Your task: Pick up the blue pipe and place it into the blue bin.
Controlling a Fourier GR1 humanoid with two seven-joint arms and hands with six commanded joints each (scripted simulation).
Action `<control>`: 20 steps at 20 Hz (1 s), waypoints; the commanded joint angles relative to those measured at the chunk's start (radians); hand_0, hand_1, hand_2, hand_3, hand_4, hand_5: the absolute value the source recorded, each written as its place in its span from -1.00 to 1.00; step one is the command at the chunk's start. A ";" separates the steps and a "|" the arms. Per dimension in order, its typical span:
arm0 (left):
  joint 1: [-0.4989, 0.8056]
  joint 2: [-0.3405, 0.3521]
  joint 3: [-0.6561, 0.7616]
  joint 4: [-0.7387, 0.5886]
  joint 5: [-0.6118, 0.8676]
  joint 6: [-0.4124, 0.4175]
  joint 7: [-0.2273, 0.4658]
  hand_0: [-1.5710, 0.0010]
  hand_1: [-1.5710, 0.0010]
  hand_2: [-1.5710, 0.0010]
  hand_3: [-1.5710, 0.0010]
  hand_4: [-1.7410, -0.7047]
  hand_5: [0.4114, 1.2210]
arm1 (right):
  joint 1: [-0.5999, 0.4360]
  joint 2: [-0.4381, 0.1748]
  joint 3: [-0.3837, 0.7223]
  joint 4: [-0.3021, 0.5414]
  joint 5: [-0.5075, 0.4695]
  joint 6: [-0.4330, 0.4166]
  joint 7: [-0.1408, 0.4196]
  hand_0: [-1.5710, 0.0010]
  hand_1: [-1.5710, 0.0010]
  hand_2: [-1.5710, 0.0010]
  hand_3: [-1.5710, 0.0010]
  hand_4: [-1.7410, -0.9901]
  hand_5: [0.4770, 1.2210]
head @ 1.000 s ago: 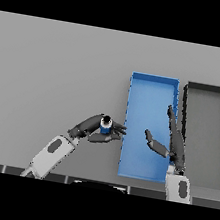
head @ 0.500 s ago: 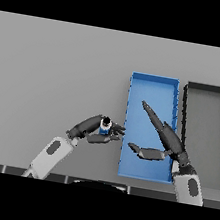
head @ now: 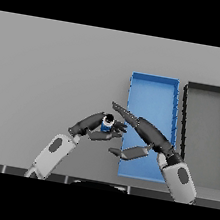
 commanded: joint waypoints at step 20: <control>0.027 -0.050 0.044 0.006 -0.007 -0.098 -0.011 -1.00 -1.00 -0.99 -0.68 -0.94 1.00 | -0.227 0.188 0.069 0.268 -0.002 0.075 -0.008 -0.75 -0.75 -0.76 -0.65 -0.29 0.24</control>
